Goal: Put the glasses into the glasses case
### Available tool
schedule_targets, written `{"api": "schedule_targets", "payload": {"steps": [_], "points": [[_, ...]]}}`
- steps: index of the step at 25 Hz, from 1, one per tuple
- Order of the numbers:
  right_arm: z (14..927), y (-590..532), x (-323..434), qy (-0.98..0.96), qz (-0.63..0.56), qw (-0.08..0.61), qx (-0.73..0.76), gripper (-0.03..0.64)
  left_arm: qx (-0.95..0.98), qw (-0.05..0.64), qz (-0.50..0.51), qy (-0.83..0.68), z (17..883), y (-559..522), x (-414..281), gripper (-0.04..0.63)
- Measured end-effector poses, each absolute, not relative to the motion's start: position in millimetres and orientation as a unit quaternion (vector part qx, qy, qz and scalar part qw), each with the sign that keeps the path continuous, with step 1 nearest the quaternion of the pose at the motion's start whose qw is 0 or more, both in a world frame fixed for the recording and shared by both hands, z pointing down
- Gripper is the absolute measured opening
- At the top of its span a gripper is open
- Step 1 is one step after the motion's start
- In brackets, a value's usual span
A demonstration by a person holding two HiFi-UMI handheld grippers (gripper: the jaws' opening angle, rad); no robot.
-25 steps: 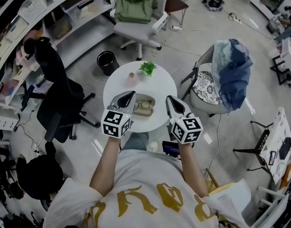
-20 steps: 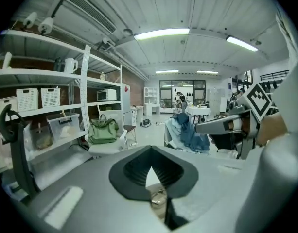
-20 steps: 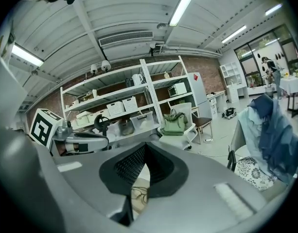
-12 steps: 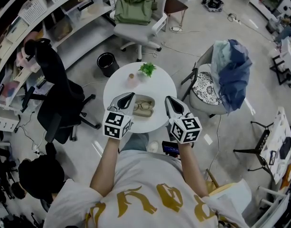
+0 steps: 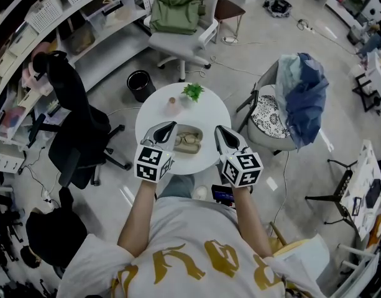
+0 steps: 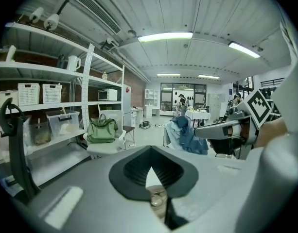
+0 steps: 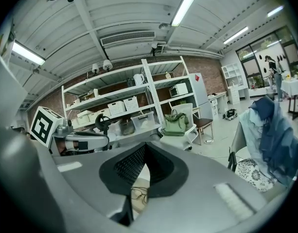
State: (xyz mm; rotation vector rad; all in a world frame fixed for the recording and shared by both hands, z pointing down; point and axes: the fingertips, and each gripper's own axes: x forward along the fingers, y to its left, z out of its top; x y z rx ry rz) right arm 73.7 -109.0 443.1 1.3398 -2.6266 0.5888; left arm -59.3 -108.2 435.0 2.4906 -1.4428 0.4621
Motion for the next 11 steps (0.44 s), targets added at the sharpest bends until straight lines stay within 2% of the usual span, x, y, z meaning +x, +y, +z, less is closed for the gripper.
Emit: {"api": "schedule_targets", "payload": {"steps": [11], "points": [[436.6, -106.7, 71.2, -0.876, 0.189, 0.063, 0.440, 0.026, 0.846, 0.107, 0.161, -0.497, 430.8, -104.3, -63.0, 0.000]]}}
